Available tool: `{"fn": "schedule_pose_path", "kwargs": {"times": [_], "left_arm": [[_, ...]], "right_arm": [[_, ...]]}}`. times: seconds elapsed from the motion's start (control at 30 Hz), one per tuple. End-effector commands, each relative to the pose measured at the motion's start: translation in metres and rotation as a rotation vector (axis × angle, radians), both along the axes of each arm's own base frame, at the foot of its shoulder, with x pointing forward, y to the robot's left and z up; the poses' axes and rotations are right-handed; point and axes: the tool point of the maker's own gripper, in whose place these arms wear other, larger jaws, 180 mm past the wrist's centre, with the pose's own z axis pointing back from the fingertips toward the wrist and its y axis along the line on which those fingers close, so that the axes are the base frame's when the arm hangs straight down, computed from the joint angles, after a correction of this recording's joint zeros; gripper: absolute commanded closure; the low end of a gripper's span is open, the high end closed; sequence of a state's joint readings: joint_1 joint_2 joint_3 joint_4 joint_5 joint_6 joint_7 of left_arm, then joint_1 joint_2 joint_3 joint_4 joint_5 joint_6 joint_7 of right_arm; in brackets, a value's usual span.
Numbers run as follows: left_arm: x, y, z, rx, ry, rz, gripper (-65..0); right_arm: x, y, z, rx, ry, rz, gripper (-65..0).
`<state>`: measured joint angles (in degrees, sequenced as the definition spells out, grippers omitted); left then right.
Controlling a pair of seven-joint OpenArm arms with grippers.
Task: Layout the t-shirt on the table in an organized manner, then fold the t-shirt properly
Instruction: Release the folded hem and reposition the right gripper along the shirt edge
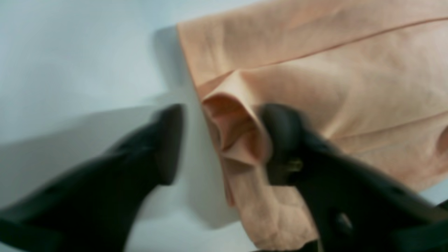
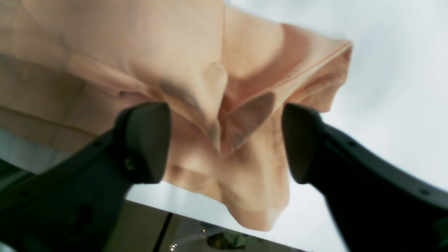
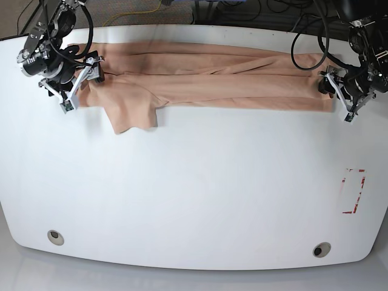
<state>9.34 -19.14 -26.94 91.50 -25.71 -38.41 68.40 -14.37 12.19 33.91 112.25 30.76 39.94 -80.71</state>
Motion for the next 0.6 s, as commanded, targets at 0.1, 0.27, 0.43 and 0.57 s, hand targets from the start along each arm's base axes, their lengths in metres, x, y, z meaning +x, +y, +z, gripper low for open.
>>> {"fn": "schedule_pose_path", "kwargs": {"times": [0.1, 0.27, 0.43, 0.57], "left_arm": [[0.021, 0.007, 0.029, 0.046, -0.087, -0.024, -39.3], [0.032, 0.005, 0.052, 0.087, -0.156, -0.057, -39.3], [0.038, 0.009, 0.076, 0.122, -0.228, -0.051, -39.3], [0.042, 0.008, 0.087, 0.14, -0.263, -0.057, -39.3]], "right_arm": [[0.013, -0.012, 0.03, -0.009, -0.12, -0.04, -54.5], [0.024, -0.012, 0.049, 0.086, -0.218, -0.069, -54.7], [0.048, -0.007, 0.056, 0.15, -0.283, -0.08, -54.7], [0.072, 0.011, 0.043, 0.231, -0.273, -0.06, -54.7]]}}
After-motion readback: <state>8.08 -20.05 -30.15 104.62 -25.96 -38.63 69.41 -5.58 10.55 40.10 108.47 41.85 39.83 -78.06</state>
